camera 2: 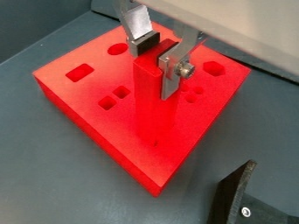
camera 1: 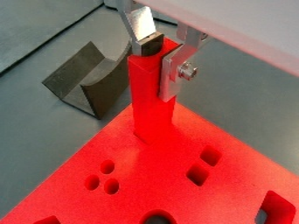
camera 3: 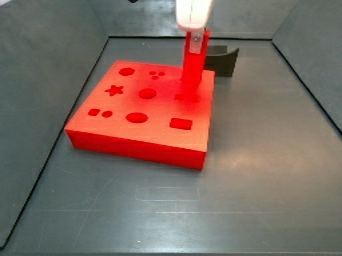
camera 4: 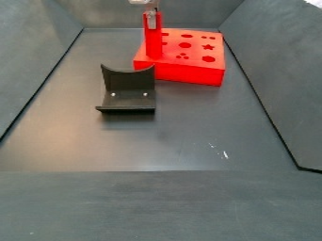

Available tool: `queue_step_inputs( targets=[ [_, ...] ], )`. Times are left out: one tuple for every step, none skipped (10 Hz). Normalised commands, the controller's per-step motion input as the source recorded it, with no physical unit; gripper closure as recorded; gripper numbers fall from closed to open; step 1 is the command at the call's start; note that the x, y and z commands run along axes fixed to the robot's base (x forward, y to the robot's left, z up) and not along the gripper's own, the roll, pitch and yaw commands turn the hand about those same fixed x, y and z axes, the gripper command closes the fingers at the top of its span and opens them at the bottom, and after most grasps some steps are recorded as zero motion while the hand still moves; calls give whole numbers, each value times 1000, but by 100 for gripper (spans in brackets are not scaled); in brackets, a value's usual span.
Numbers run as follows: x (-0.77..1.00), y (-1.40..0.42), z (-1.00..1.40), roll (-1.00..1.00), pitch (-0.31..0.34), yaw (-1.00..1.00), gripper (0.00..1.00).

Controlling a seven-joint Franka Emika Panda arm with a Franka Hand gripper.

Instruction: Insert the arch object.

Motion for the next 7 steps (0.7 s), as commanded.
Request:
queue_step_inputs(
  targets=[
    [17,0,-463,0,290,0,100],
    [34,0,-6,0,3,0,100],
    [151,0,-926,0,-37,-17,100],
    [163,46,-1000,0,-31,0,100],
    [174,86,-1000,0,-3,0,100],
    [0,140,-237,-141,-86,0,100],
    [0,0,0,0,0,0,100]
  ],
)
